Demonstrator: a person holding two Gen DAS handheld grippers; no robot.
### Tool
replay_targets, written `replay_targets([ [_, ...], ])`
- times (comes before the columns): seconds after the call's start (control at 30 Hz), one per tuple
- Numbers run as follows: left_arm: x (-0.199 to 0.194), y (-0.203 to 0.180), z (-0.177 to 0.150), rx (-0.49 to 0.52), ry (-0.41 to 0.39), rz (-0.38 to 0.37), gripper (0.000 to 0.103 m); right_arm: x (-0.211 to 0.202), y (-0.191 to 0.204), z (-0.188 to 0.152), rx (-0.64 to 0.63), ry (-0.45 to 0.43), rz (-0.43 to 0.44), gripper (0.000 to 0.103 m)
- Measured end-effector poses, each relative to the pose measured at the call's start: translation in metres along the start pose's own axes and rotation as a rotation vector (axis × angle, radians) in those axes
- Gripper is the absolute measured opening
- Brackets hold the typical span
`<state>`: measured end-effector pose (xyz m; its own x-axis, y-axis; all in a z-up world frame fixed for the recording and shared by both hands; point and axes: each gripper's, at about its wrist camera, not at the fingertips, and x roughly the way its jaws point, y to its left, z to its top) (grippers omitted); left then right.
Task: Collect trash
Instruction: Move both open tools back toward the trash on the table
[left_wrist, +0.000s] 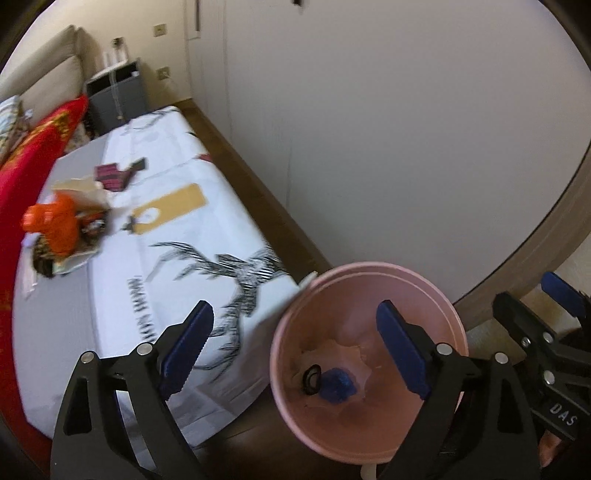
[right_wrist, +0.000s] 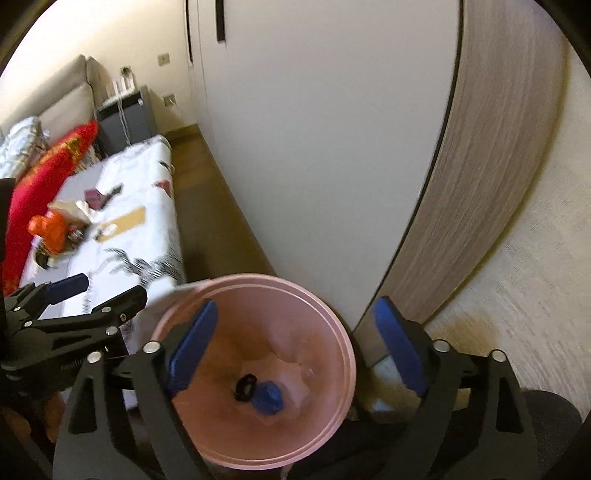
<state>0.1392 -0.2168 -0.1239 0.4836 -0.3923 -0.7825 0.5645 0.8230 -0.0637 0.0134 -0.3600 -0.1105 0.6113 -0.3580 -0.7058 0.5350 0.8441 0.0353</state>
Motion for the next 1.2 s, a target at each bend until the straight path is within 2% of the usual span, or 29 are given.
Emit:
replay_targets([
  [0.27, -0.086, 0.029, -0.002, -0.016, -0.149, 0.115, 0.087, -0.053, 0.015, 0.005, 0.02, -0.09, 0.138, 0.091],
  [0.53, -0.148, 0.061, -0.011, -0.078, -0.242, 0.207, 0.087, -0.09, 0.053, 0.007, -0.057, -0.17, 0.252, 0.092],
  [0.87, -0.185, 0.09, -0.011, -0.118, -0.317, 0.306, 0.088, -0.105, 0.092, 0.019, -0.124, -0.215, 0.324, 0.092],
  [0.93, -0.189, 0.095, -0.01, -0.133, -0.334, 0.327, 0.093, -0.106, 0.098, 0.021, -0.13, -0.221, 0.332, 0.092],
  [1.2, -0.195, 0.135, 0.004, -0.174, -0.398, 0.402, 0.094, -0.102, 0.121, 0.032, -0.162, -0.263, 0.355, 0.092],
])
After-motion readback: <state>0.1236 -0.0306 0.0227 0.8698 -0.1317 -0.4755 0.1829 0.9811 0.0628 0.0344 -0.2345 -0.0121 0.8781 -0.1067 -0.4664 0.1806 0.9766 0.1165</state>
